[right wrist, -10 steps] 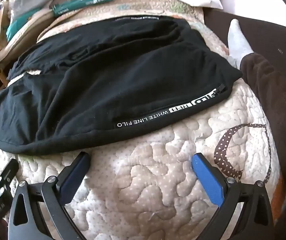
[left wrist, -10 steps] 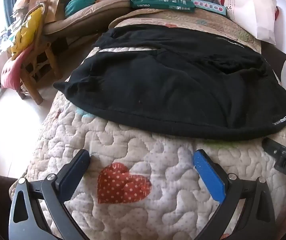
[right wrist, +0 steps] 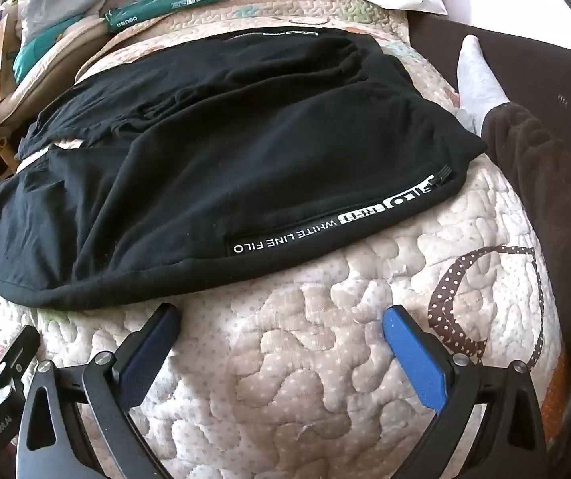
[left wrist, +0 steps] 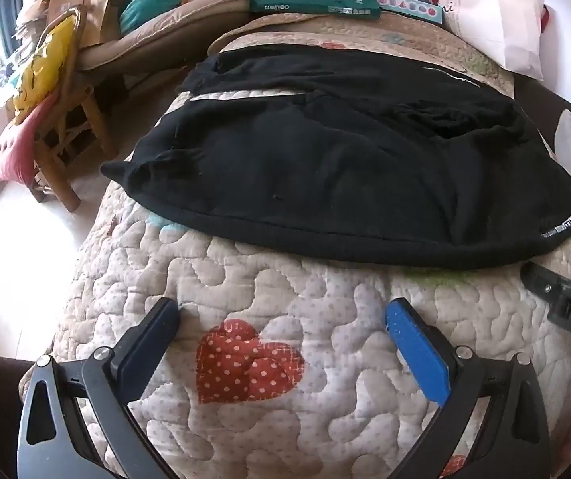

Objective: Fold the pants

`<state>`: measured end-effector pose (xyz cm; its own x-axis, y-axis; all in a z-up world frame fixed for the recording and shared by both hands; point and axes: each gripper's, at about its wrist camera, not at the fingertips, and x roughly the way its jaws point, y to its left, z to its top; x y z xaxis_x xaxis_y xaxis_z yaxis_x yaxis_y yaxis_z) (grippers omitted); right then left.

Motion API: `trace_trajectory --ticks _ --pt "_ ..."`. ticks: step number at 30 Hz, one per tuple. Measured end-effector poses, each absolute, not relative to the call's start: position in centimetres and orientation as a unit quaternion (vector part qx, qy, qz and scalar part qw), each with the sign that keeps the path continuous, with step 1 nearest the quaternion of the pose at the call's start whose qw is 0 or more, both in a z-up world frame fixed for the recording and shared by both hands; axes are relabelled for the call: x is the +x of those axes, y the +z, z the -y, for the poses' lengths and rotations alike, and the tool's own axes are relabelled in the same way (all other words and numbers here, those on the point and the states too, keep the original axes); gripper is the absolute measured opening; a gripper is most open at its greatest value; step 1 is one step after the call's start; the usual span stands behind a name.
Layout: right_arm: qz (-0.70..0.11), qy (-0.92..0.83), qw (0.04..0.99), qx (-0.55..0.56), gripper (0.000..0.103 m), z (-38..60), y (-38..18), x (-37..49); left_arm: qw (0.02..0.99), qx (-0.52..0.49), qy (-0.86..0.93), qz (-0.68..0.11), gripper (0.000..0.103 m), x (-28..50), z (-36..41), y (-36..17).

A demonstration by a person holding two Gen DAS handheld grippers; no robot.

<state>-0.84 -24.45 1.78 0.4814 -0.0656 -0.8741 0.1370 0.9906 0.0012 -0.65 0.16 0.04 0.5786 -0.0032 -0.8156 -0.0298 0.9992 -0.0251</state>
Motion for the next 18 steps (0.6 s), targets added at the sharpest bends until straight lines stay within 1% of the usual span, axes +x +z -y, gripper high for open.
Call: trace_trajectory --ticks 18 --pt "-0.508 -0.069 0.858 0.033 0.103 23.7 2.2 -0.3 0.895 -0.015 0.006 -0.446 0.103 -1.4 0.1 0.8"
